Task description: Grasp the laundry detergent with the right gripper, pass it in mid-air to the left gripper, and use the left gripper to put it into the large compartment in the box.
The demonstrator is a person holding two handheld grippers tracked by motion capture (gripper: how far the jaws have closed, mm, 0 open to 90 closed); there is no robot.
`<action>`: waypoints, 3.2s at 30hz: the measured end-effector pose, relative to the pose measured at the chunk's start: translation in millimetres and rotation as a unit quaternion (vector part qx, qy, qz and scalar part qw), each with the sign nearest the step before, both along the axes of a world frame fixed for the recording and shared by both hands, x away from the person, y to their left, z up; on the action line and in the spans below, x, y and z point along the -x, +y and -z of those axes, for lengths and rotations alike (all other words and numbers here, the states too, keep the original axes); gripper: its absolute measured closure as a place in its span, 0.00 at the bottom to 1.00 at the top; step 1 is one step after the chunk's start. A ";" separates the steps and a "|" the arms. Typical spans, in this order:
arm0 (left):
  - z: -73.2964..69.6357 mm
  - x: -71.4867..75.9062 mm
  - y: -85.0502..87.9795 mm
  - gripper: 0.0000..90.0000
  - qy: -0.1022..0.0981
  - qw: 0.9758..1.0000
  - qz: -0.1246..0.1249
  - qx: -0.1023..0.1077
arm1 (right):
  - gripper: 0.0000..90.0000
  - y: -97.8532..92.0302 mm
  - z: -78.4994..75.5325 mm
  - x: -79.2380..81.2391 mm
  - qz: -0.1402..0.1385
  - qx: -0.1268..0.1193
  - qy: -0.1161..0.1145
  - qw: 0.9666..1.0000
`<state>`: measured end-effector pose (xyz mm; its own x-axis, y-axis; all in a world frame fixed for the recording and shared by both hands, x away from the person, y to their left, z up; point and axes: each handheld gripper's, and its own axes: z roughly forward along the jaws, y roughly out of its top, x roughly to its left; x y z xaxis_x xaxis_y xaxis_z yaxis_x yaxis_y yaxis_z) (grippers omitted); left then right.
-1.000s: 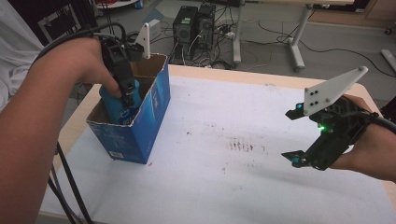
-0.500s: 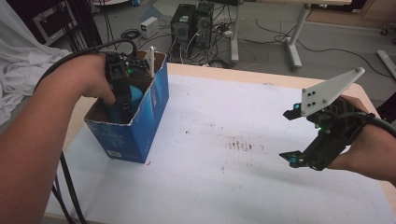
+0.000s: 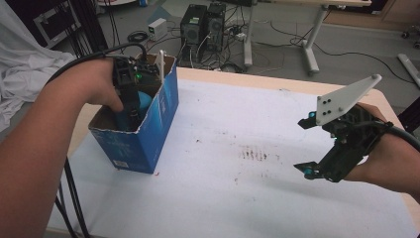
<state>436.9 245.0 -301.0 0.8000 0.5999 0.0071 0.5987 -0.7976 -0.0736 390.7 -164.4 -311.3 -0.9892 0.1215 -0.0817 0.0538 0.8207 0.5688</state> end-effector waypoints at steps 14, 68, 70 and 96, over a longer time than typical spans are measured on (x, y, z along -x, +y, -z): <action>-25.5 4.0 3.8 0.31 -0.006 1.000 -0.002 0.010 | 0.01 -0.7 0.8 0.3 0.000 0.001 0.004 1.000; -91.4 14.5 -133.8 0.02 -0.001 0.975 0.212 0.071 | 0.01 -42.6 -6.4 -81.4 -0.010 0.214 0.050 0.976; -93.6 16.5 -136.2 0.02 0.001 0.974 0.217 0.073 | 0.01 -42.9 -6.3 -82.4 -0.010 0.218 0.049 0.975; -94.2 17.1 -139.2 0.02 0.007 0.972 0.223 0.071 | 0.01 -37.9 -6.4 -88.6 -0.015 0.245 0.042 0.969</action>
<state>419.8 105.7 -206.8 0.9803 0.1870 -0.0639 0.1904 -0.9804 0.0504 479.3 -202.3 -304.9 -0.9974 0.0598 -0.0409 0.0552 0.9928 0.1063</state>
